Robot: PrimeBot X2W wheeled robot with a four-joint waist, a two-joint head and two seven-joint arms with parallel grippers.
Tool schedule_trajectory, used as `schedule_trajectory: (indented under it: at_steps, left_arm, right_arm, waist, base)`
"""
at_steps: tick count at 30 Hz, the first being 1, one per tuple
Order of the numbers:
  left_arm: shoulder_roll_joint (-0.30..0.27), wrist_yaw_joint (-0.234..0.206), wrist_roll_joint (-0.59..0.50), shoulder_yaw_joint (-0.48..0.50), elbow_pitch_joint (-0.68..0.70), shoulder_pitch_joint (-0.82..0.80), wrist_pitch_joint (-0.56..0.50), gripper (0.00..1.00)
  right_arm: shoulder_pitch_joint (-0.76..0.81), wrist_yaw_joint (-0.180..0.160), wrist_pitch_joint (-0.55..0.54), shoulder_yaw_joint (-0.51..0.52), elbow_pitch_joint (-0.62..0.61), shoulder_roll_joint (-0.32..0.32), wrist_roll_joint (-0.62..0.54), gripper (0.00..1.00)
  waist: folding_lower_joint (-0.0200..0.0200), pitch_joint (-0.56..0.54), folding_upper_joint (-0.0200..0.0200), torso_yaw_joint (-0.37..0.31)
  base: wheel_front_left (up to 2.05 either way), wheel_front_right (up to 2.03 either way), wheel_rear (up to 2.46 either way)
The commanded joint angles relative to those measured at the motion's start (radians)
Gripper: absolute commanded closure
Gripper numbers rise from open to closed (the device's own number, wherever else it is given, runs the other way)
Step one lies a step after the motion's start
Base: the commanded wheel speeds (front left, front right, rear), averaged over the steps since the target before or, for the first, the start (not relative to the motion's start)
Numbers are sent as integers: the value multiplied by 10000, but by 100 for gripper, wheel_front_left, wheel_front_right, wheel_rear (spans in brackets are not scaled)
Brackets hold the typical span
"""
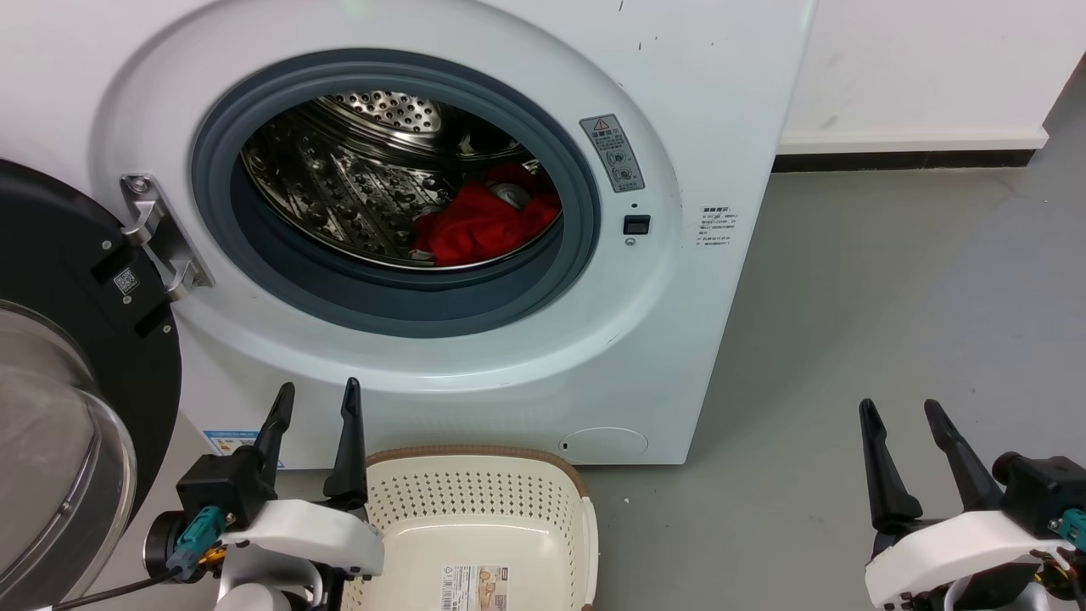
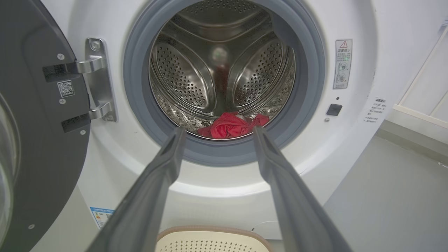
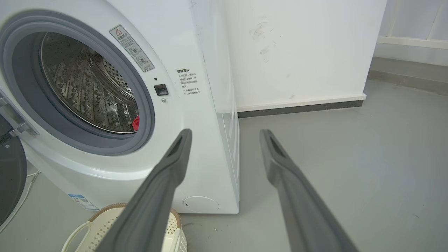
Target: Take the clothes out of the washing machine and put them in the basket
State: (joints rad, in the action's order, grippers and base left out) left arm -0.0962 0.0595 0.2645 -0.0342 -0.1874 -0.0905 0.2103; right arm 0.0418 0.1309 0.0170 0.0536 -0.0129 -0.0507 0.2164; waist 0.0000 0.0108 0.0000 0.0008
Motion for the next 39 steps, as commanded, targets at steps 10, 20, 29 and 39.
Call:
schedule_trajectory:
  at_steps: [10,20,29,39]
  left_arm:
    - [-117,-128,-822,-82,-73,-178,257,0]
    - [-133,-193,-1408,-89,-178,-162,441,0]
    - [-77,-227,-1636,-94,-322,-165,575,0]
    - [-69,-205,-1412,-42,-492,-147,564,0]
  right_arm:
    - [150,-3,18,43,-224,6,-892,0]
    - [192,-3,22,77,-384,8,-1631,0]
    - [238,-5,-22,42,-385,11,-1927,0]
    - [221,-3,-51,55,-349,11,-1826,0]
  waist:
    - [0,-26,0,-10]
    - [0,6,0,-15]
    - [0,25,0,3]
    - [0,51,0,16]
  base:
    - [0,0,0]
    - [0,0,0]
    - [0,0,0]
    - [0,0,0]
